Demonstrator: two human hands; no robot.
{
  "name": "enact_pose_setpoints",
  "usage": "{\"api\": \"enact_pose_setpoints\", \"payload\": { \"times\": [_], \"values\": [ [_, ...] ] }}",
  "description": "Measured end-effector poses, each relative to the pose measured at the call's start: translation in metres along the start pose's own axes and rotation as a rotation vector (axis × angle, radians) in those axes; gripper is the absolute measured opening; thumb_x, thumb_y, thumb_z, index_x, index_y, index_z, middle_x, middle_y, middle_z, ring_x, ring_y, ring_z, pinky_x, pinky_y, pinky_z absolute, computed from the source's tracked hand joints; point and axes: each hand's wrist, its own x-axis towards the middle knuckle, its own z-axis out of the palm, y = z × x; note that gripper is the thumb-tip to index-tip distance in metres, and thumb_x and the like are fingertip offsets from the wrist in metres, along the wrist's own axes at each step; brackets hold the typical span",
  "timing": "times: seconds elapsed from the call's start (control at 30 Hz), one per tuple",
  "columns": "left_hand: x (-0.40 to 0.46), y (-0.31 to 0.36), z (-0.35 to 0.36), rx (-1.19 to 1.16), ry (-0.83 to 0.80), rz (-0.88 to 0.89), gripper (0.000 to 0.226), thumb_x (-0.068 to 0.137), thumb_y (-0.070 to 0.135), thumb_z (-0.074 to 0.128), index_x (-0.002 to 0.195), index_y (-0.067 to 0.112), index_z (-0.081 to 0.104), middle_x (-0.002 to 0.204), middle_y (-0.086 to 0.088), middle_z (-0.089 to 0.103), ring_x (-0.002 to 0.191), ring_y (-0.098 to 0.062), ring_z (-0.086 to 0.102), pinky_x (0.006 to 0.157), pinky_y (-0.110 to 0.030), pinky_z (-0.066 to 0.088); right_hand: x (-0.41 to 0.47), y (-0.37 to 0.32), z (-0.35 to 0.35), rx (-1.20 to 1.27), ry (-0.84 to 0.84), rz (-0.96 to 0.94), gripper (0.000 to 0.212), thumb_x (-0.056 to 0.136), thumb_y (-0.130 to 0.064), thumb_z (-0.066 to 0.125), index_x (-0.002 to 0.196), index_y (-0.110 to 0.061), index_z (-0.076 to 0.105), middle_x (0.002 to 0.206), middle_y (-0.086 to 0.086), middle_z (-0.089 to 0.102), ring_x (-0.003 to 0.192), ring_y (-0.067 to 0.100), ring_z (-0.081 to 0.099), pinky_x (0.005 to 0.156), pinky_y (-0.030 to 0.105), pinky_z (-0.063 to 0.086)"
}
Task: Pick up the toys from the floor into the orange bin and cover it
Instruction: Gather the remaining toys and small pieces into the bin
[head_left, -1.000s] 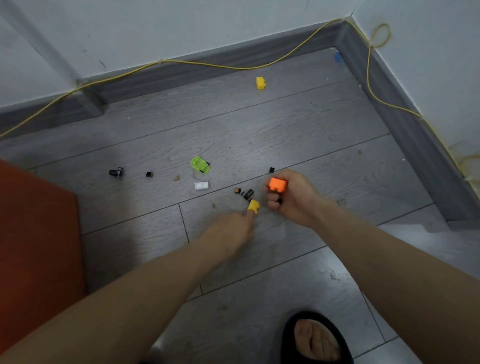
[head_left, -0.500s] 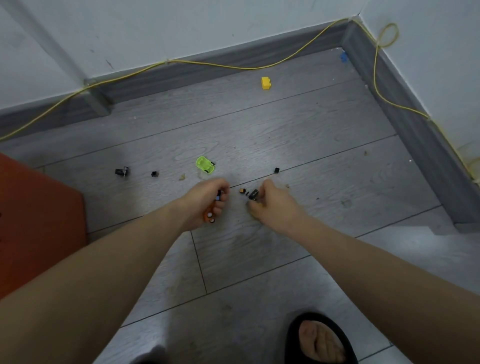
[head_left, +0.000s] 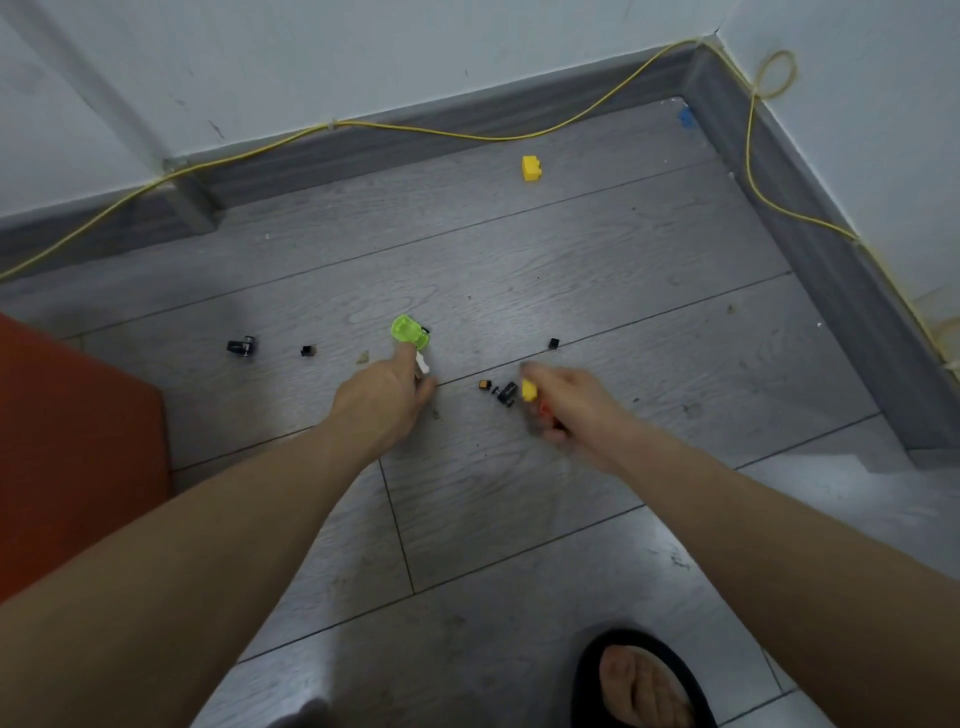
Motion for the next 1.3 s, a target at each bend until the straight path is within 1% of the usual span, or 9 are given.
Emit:
{"api": "enact_pose_setpoints", "payload": {
  "times": [0.07,0.17,0.33,0.53,0.67,0.8,1.07,1.2,1.3],
  "values": [
    [0.005,0.003,-0.001,0.000,-0.033,-0.035,0.051,0.097,0.054,0.041,0.119,0.009,0.039,0.086,-0.010,0.060,0.073,-0.027,0.057,0.058,-0.034,0.039,-0.003,-0.013,-0.010,0.349,-0.163,0.124,0.033,0.097,-0.036,0.052,0.074,-0.013,0.054,0.063,0.004,0.049,0.050,0.012,0.038,0.038,0.020,0.025],
    [0.014,0.007,-0.001,-0.056,-0.081,-0.155,0.070,0.091,0.065,0.041,0.129,0.007,0.034,0.097,-0.016,0.061,0.083,-0.031,0.059,0.063,-0.036,0.044,-0.005,-0.027,-0.018,0.438,-0.299,0.137,0.034,0.096,-0.033,0.047,0.076,-0.010,0.060,0.071,0.005,0.056,0.055,0.013,0.044,0.040,0.021,0.032],
    [0.019,0.011,0.002,-0.038,-0.037,-0.089,0.044,0.100,0.035,0.043,0.130,0.004,0.038,0.099,-0.021,0.064,0.076,-0.032,0.056,0.062,-0.034,0.040,0.005,-0.042,-0.021,0.350,-0.177,0.098,0.024,0.097,-0.025,0.051,0.081,-0.010,0.060,0.072,0.005,0.061,0.057,0.013,0.052,0.042,0.021,0.039],
    [0.016,0.028,-0.007,-0.168,-0.063,0.024,0.020,0.098,0.026,0.041,0.090,0.008,0.049,0.079,-0.010,0.056,0.070,-0.026,0.051,0.056,-0.029,0.033,0.035,-0.042,-0.025,-0.448,0.340,-0.153,0.013,0.095,-0.025,0.053,0.095,-0.012,0.051,0.083,0.008,0.066,0.067,0.020,0.057,0.058,0.028,0.042],
    [0.015,0.039,-0.004,-0.183,-0.078,0.101,0.017,0.096,0.028,0.043,0.087,0.015,0.046,0.075,-0.003,0.053,0.069,-0.025,0.053,0.055,-0.029,0.034,0.046,-0.037,-0.027,-0.943,0.354,-0.242,0.033,0.097,-0.038,0.048,0.111,-0.008,0.046,0.093,0.011,0.058,0.082,0.029,0.054,0.070,0.034,0.041],
    [0.017,0.052,0.003,-0.108,-0.093,0.163,0.015,0.093,0.032,0.043,0.087,0.022,0.036,0.081,-0.005,0.052,0.073,-0.029,0.054,0.060,-0.033,0.040,0.053,-0.038,-0.027,-1.173,0.324,-0.303,0.028,0.099,-0.035,0.044,0.111,-0.010,0.046,0.097,0.015,0.061,0.086,0.031,0.056,0.068,0.035,0.039],
    [0.014,0.058,0.003,0.040,-0.089,0.281,0.029,0.091,0.039,0.046,0.110,0.018,0.040,0.089,-0.006,0.055,0.069,-0.024,0.048,0.060,-0.034,0.043,0.049,-0.025,-0.025,-1.080,0.351,-0.339,0.016,0.094,-0.027,0.047,0.088,-0.012,0.050,0.092,0.013,0.065,0.080,0.029,0.055,0.066,0.033,0.042],
    [0.015,0.056,0.004,0.099,-0.082,0.362,0.031,0.092,0.041,0.046,0.115,0.021,0.037,0.094,-0.007,0.057,0.074,-0.028,0.055,0.061,-0.036,0.048,0.036,-0.008,-0.018,-0.796,0.258,-0.367,0.011,0.090,-0.029,0.058,0.093,-0.018,0.060,0.076,-0.003,0.061,0.078,0.022,0.062,0.071,0.035,0.052],
    [0.018,0.054,0.008,0.125,-0.074,0.407,0.031,0.098,0.036,0.041,0.127,0.026,0.037,0.100,-0.009,0.059,0.084,-0.031,0.060,0.063,-0.036,0.046,0.024,0.002,-0.016,-0.898,0.121,-0.452,0.019,0.089,-0.031,0.061,0.107,-0.027,0.058,0.076,-0.004,0.060,0.073,0.020,0.060,0.068,0.035,0.053]
  ]
}}
